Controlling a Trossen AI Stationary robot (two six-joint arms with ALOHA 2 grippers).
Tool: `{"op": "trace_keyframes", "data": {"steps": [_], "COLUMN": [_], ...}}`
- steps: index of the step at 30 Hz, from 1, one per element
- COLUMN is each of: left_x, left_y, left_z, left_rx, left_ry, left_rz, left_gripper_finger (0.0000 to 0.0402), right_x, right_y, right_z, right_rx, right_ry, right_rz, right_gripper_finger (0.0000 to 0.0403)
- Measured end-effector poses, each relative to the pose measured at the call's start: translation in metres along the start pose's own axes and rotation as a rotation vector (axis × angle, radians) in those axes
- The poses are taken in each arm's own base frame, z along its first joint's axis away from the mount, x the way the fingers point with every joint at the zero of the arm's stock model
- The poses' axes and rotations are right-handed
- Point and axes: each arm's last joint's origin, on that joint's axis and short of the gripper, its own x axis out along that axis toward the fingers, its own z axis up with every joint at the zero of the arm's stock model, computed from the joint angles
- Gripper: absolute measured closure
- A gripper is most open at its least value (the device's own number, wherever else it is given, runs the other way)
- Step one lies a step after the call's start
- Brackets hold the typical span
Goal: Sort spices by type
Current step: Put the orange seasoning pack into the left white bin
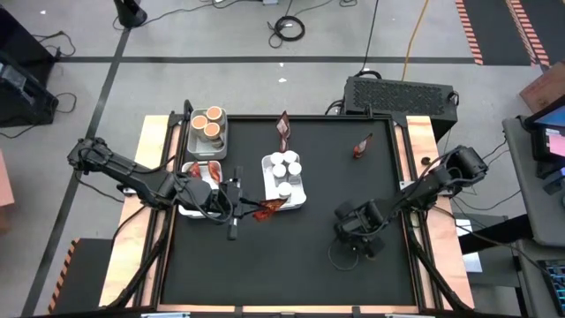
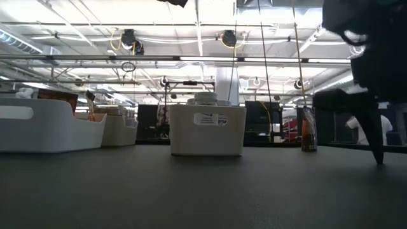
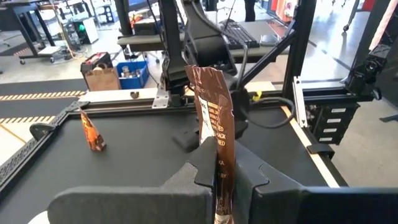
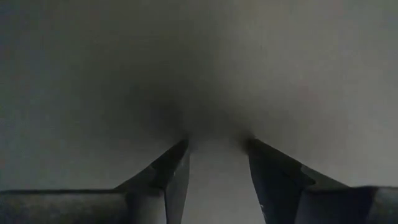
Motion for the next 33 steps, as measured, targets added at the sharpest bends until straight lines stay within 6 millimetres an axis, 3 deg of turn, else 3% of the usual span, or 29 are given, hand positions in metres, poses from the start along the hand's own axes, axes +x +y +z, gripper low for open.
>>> {"op": "trace_keyframes", "data": {"steps": [10, 22, 33], "left_x": [0.000, 0.000, 0.000], "left_y": [0.000, 0.000, 0.000], "left_z": [0.000, 0.001, 0.001], "left_rx": [0.000, -0.004, -0.005], "left_ry": [-0.001, -0.007, -0.008], "left_rz": [0.000, 0.000, 0.001], "left_gripper_finger": [0.0382, 0.0382, 0.0382], "right_x": [0.017, 0.025, 0.018], "right_y": [0.001, 0.000, -0.001], "right_z": [-0.015, -0.013, -0.004], "right_rx": [0.062, 0.101, 0.054], "right_ry": [-0.028, -0.010, 0.061], "right_rz": [0.000, 0.010, -0.020], "right_gripper_finger": [0.0252, 0.0252, 0.0252]}}
